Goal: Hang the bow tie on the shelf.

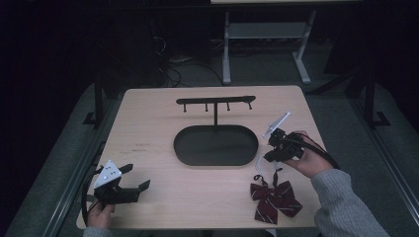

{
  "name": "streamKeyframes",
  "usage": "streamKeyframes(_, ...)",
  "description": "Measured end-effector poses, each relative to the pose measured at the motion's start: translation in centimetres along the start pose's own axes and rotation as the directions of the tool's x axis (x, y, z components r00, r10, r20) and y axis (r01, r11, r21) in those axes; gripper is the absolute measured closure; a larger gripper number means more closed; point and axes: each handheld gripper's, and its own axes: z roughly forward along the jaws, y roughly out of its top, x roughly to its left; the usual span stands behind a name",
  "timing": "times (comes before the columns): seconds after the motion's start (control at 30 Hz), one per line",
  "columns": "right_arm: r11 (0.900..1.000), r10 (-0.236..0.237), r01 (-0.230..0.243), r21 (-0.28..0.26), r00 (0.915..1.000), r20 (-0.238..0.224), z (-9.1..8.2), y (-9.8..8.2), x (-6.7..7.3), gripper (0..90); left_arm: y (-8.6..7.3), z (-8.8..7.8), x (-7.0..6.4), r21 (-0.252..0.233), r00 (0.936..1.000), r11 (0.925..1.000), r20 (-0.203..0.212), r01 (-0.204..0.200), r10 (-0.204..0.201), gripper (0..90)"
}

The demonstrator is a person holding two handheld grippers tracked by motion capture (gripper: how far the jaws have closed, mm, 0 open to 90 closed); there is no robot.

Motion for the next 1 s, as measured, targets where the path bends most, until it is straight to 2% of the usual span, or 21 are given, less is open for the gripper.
streamKeyframes(1.0, 0.997, -0.056, 0.056, -0.052, 0.9983, -0.014, -3.1, 2.0, 0.9, 88.2, 0.1, 0.2, 0.0, -0.003, 1.0000, 1.0000, 0.001, 0.004, -0.004, 13.1)
